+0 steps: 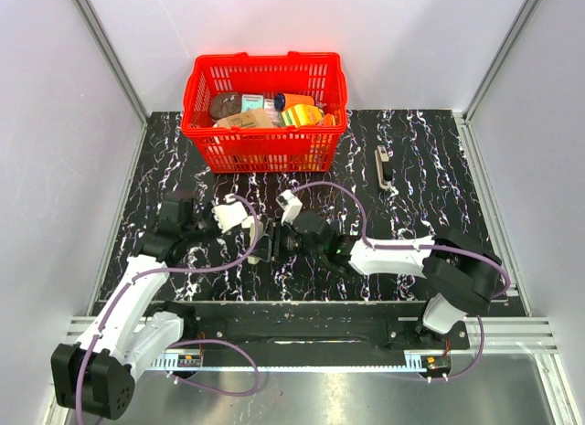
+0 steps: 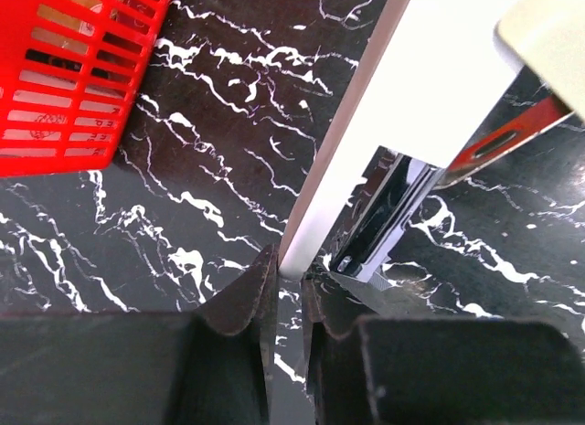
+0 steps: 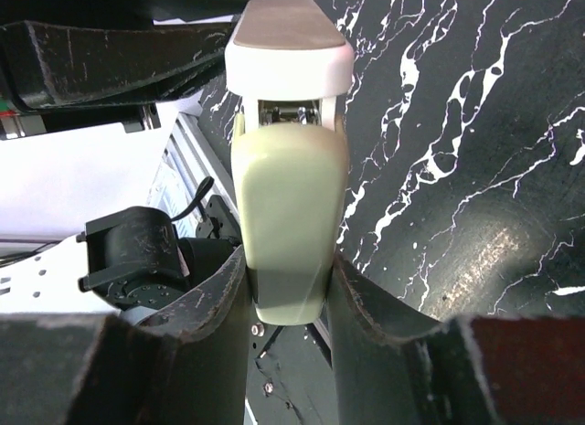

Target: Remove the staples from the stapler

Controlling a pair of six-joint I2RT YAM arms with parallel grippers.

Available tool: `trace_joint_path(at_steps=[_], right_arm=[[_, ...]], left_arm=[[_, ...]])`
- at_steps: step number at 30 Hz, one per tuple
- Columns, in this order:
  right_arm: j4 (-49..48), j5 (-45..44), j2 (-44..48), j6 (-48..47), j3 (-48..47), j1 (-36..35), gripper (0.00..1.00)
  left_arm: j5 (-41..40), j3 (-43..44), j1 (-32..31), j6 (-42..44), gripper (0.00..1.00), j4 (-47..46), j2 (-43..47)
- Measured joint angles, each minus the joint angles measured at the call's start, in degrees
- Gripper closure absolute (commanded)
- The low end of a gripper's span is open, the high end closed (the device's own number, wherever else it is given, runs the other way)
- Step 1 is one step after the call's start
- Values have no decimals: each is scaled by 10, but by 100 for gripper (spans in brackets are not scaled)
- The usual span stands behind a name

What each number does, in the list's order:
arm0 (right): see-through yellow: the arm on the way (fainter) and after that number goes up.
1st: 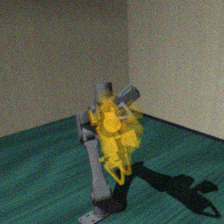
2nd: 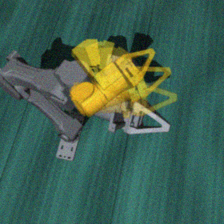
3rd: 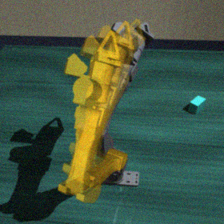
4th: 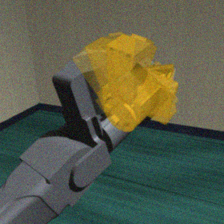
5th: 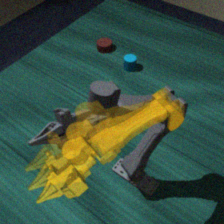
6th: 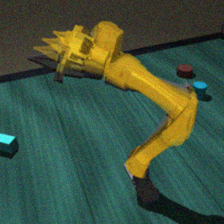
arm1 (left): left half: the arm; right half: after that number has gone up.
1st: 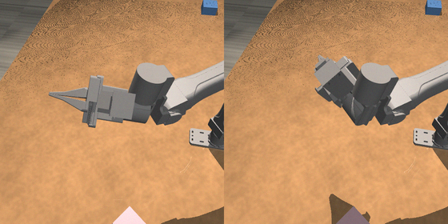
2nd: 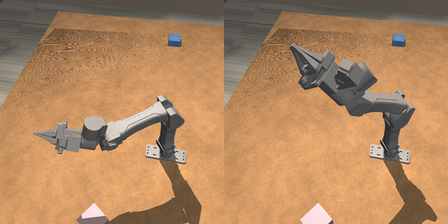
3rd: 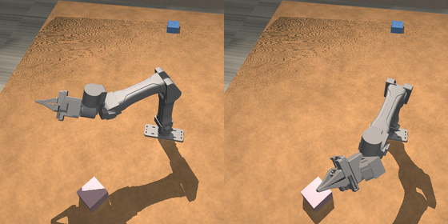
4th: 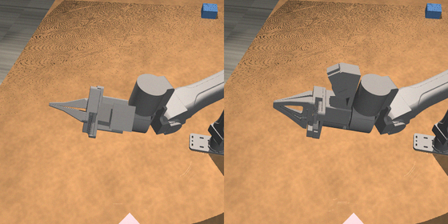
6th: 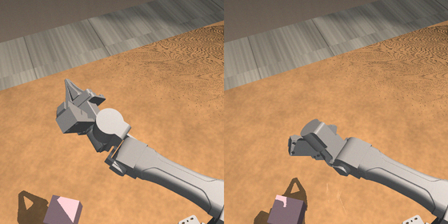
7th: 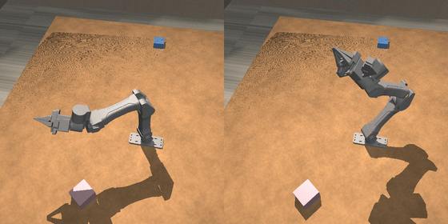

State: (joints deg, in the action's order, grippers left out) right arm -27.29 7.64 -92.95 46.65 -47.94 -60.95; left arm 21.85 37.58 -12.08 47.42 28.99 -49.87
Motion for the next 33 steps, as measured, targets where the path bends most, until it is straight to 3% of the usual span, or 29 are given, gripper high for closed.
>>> trace_joint_path(at_steps=[5,10,14,19,33], right_arm=[[-4,12,1,-2,16,1,100],[-6,38,1,-11,19,0,100],[-9,44,-3,-19,10,-1,100],[-9,40,-31,-20,-7,-1,100],[-17,35,-36,-12,-14,1,100]], left_arm=[[-23,-53,-5,47,100,-33,47],[-43,-93,-31,121,100,-23,138],[-42,-93,-44,147,100,-1,154],[-36,-93,-82,103,100,35,167],[-23,-65,-105,-51,100,83,131]])
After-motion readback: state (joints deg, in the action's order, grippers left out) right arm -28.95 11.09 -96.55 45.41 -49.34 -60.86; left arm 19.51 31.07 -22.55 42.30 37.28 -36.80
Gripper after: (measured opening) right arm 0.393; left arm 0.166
